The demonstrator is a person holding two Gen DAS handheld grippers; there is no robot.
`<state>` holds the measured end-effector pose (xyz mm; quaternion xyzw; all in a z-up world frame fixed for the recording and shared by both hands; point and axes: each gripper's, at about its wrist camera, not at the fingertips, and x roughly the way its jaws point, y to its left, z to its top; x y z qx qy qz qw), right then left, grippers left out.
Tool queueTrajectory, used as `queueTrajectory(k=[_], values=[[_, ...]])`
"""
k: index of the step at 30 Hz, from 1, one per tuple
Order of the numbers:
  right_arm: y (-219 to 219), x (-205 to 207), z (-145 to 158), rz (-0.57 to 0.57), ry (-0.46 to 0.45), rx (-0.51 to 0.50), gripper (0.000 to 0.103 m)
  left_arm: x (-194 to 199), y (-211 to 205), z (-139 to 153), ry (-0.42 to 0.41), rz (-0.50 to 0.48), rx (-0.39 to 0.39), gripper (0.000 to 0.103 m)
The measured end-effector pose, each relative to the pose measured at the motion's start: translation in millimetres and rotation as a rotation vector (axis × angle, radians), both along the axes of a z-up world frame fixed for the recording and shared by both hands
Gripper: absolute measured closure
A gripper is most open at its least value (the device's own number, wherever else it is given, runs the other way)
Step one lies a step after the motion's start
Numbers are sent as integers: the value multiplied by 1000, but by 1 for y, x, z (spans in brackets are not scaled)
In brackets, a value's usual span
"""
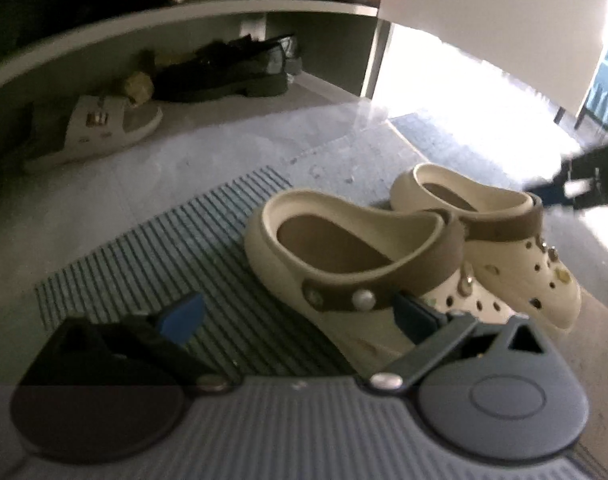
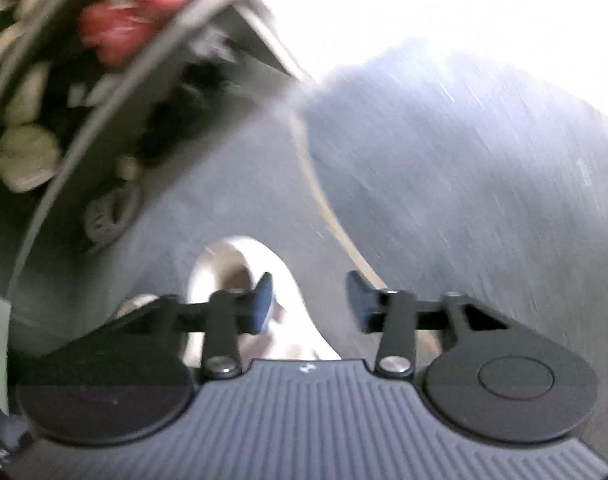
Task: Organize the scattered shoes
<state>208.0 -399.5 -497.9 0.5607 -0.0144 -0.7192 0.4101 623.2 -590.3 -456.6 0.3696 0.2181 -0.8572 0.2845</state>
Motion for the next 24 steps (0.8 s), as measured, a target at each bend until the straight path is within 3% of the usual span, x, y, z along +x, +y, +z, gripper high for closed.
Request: queueTrajectory(k=[3, 6, 9, 12, 17, 20, 22, 24], values=[[15, 14, -19, -58, -82, -31, 68, 0, -7, -11, 17, -20, 71, 1], [23, 6, -24, -101, -142, -67, 69, -5, -12, -14, 5, -131, 24, 0], [16, 4, -28, -107, -207, -124, 84, -11, -24, -12, 5, -223, 39, 0], [13, 9, -21, -73, -189, -127, 93, -19, -32, -10, 31, -331, 23, 0], [12, 3, -15, -39, -200, -114, 93, -34, -52, -14, 121, -405, 138, 0], [2, 7, 3, 35, -91, -98, 93, -39, -50, -13, 141, -404, 130, 0], [-23, 30, 42, 209, 141, -113, 93, -35, -46, -15, 144, -372, 145, 0], [-39, 44, 62, 306, 210, -131, 91, -30, -45, -18, 139, -341, 163, 0]])
